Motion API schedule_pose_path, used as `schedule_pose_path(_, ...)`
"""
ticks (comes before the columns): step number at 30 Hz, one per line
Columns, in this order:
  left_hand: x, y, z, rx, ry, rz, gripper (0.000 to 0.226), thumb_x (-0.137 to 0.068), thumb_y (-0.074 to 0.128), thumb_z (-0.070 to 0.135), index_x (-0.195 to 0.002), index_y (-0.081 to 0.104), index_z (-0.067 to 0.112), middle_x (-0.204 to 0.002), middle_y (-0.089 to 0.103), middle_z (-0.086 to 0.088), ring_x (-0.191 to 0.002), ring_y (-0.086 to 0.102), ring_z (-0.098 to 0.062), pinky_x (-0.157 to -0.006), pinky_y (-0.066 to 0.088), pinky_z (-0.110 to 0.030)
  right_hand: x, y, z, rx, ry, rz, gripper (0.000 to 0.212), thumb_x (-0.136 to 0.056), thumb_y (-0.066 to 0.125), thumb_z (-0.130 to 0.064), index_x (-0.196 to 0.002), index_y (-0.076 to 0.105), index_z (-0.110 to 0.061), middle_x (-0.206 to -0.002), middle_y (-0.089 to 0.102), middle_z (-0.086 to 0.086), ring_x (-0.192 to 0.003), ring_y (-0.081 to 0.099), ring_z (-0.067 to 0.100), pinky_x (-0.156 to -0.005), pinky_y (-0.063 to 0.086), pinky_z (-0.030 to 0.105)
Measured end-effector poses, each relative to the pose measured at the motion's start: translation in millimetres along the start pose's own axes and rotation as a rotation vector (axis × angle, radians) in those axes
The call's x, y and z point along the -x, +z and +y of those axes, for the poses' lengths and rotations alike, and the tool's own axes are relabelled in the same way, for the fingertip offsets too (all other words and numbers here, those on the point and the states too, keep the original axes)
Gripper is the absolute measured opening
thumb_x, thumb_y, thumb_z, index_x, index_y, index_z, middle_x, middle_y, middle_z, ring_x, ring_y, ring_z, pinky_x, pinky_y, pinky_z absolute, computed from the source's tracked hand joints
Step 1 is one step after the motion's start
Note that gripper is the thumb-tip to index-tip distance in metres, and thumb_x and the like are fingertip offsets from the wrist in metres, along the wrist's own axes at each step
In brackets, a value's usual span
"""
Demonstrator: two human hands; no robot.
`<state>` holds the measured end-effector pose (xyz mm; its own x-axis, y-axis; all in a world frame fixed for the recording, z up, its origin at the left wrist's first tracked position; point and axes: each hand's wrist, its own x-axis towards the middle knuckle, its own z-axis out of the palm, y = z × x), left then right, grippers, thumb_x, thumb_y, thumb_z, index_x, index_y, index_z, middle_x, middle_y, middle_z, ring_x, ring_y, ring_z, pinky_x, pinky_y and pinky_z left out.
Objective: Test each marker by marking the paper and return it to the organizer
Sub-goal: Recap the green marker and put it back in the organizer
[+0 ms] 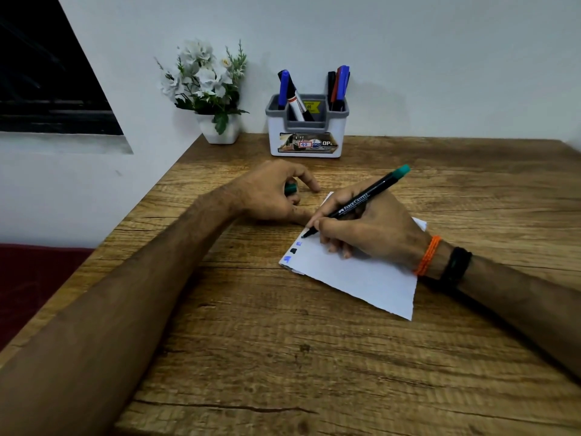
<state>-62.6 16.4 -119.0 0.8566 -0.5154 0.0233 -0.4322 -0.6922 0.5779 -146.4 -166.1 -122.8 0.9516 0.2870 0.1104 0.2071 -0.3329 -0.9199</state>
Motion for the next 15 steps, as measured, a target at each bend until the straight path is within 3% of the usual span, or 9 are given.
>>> schedule_pose_path(15,0.4,-0.7,0.7,0.013,-0.013,-0.020,0.045,-0.070,0.082,0.032,-0.110,0.062,0.029,-0.064,0.055,0.007,-0.055,0.049,-0.007,-0.066,0.047,-0.028,0.9,-0.4,-0.8,0.009,-0.023,0.014,0.006,-0.083,0.070,-0.001,-0.085,0.073,0.004,-0.061,0.069,0.012,-0.040,0.060,0.006,-0.039,0.044,0.018)
